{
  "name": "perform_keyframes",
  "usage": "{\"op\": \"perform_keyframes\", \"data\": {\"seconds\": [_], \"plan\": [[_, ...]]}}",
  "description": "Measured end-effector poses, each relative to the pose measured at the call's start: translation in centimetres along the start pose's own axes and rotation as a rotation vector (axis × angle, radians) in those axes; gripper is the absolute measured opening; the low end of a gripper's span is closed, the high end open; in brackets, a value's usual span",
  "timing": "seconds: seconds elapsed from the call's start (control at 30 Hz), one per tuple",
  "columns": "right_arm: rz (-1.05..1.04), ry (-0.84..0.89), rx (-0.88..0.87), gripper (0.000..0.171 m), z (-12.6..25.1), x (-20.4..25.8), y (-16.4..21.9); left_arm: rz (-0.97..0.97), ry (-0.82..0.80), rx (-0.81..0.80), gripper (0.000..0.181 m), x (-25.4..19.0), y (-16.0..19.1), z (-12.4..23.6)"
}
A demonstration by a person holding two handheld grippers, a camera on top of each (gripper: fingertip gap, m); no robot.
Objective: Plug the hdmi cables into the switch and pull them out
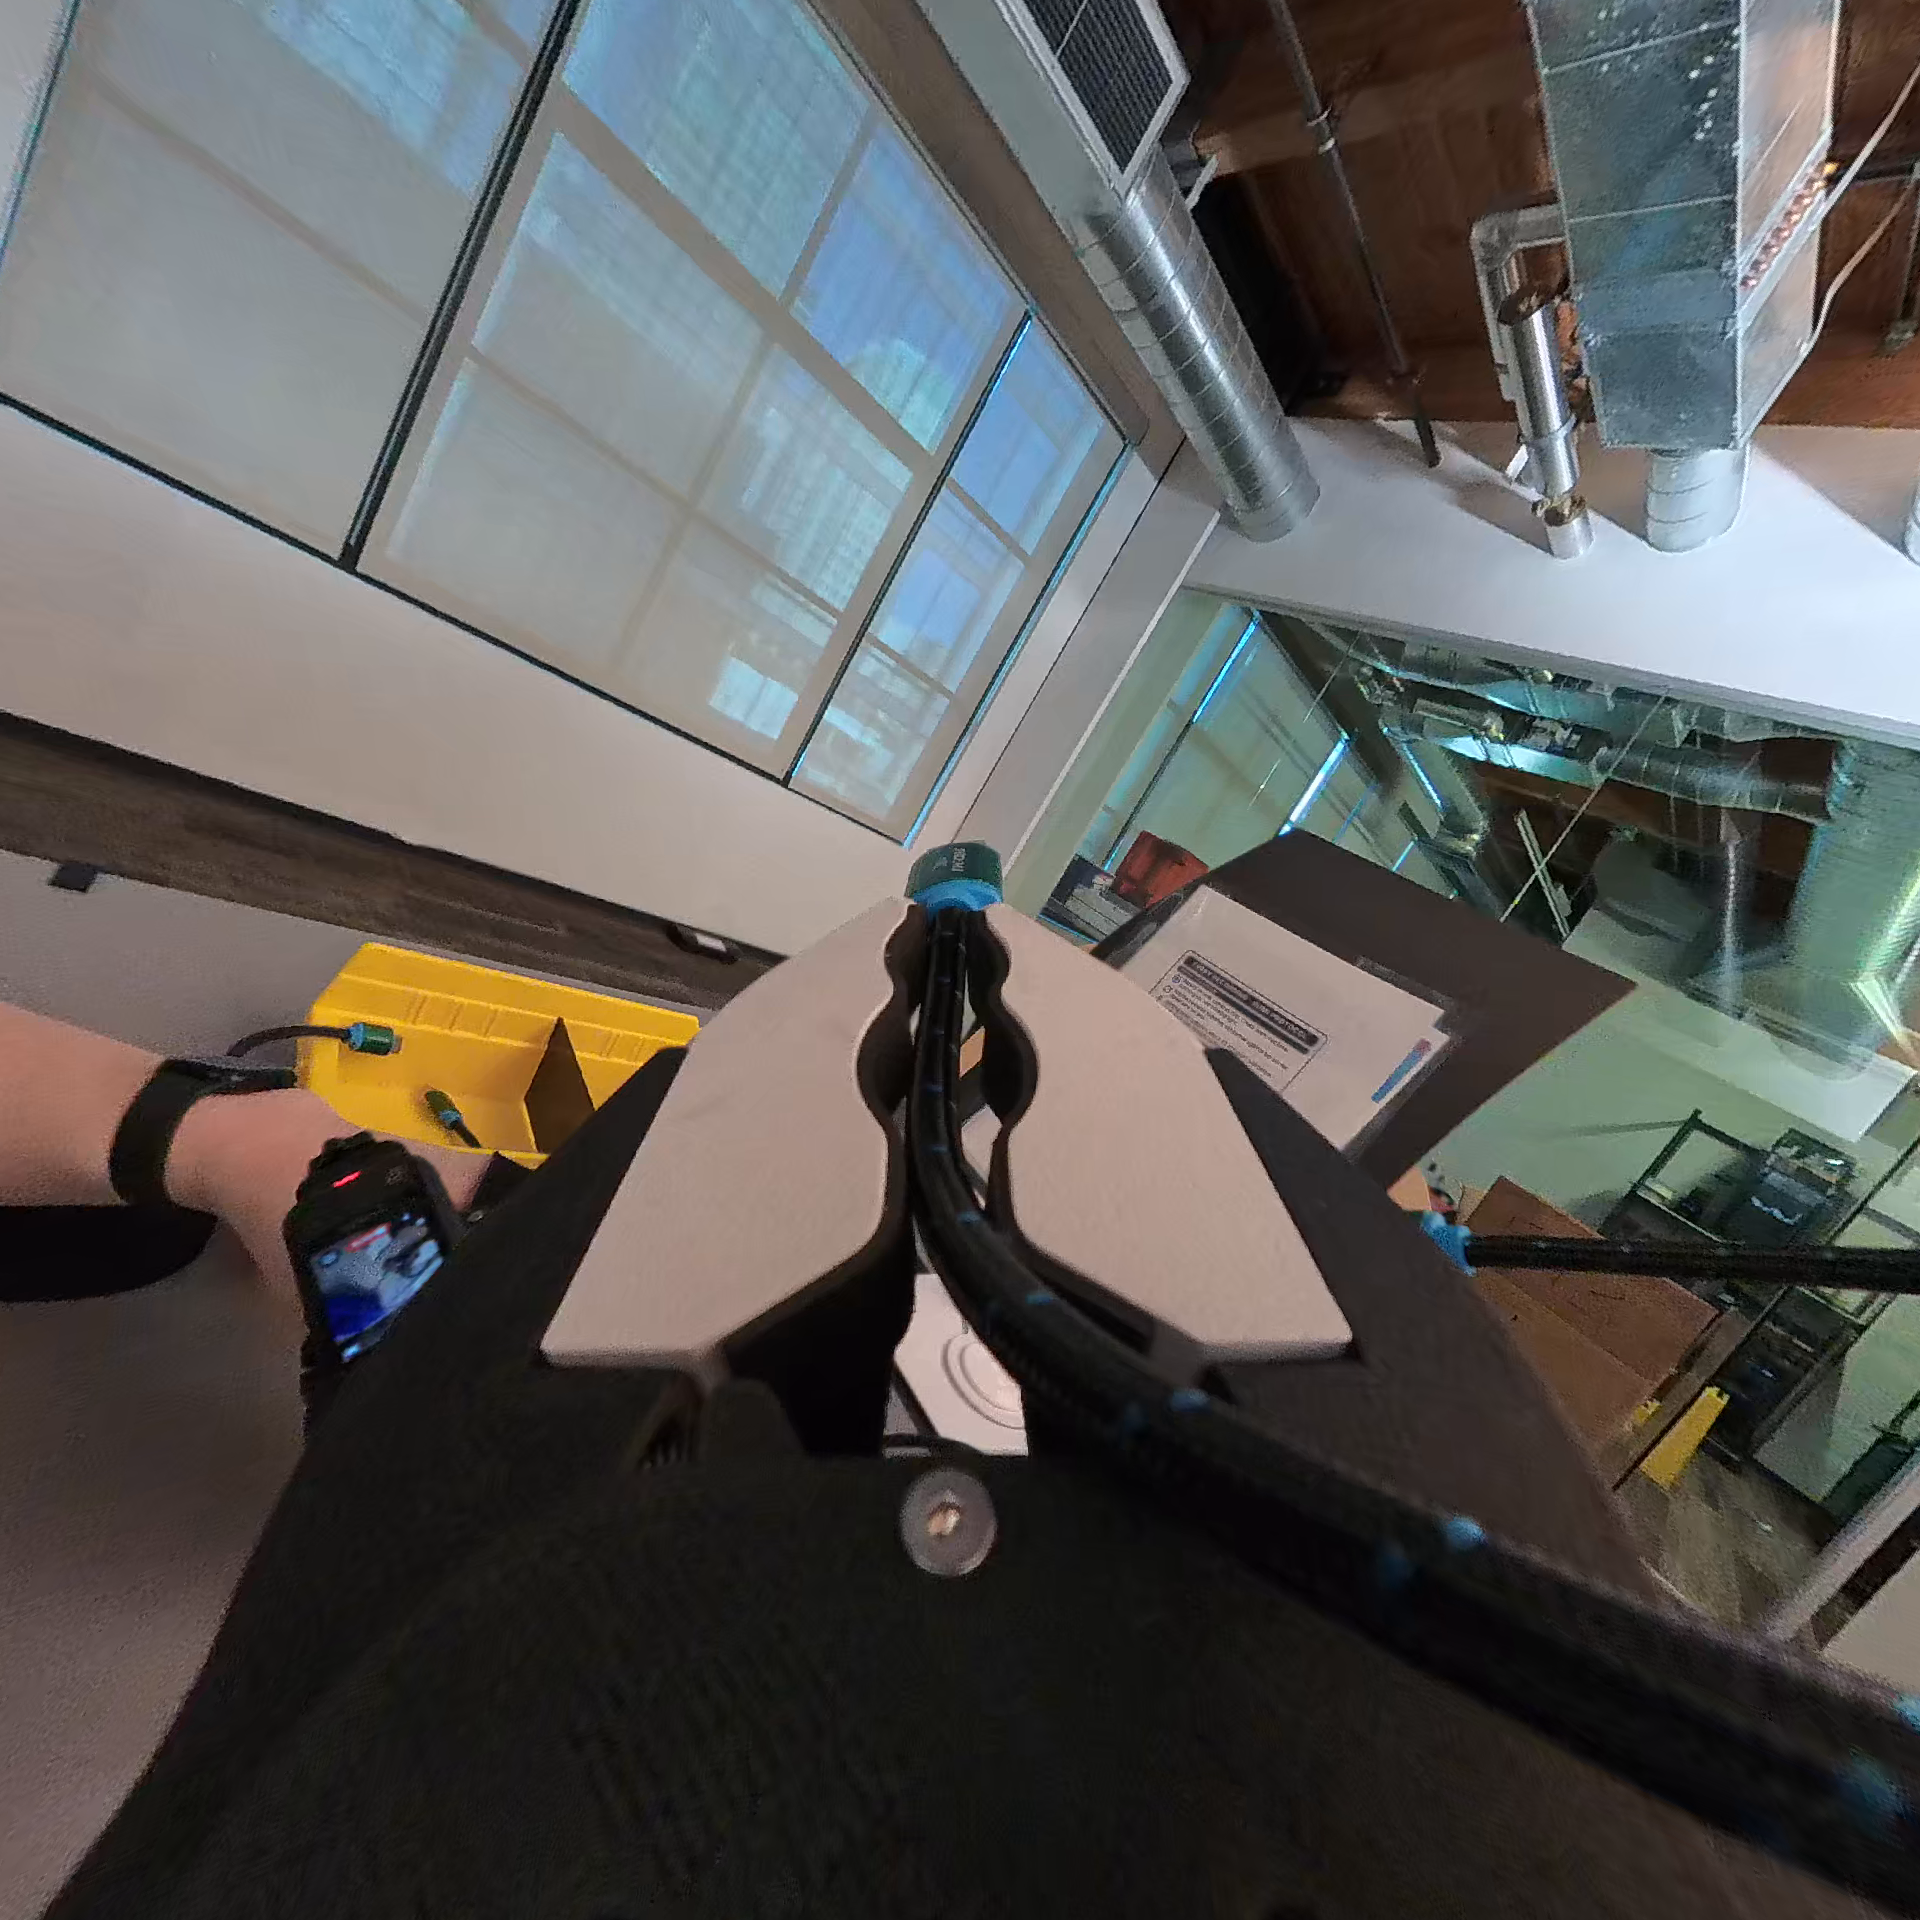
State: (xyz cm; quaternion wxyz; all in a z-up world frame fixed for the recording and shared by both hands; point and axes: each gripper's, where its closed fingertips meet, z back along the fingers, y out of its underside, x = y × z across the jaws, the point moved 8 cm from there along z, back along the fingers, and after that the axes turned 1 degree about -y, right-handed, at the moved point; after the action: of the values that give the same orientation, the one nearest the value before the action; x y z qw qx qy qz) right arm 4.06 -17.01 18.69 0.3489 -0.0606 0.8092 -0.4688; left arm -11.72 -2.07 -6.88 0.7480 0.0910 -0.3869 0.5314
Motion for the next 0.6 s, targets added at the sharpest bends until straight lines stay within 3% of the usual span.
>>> {"op": "perform_keyframes", "data": {"seconds": [0.17,0.3,0.47,0.6], "plan": [[-0.064,-0.027,0.013,0.009,1.4,-1.6,1.7,-0.128,-0.113,0.041,0.065,-0.6,0.4,-1.3],[-0.135,-0.034,-0.033,0.009,2.2,-2.6,2.5,-0.196,-0.186,0.098,0.067,-0.5,0.6,-1.5],[-0.181,-0.036,-0.065,0.009,2.7,-3.5,3.4,-0.454,-0.296,0.167,0.022,-2.3,0.8,-2.9],[-0.217,-0.044,-0.081,0.009,3.0,-4.0,4.0,-0.522,-0.377,0.249,0.019,-2.0,0.3,-4.0]]}}
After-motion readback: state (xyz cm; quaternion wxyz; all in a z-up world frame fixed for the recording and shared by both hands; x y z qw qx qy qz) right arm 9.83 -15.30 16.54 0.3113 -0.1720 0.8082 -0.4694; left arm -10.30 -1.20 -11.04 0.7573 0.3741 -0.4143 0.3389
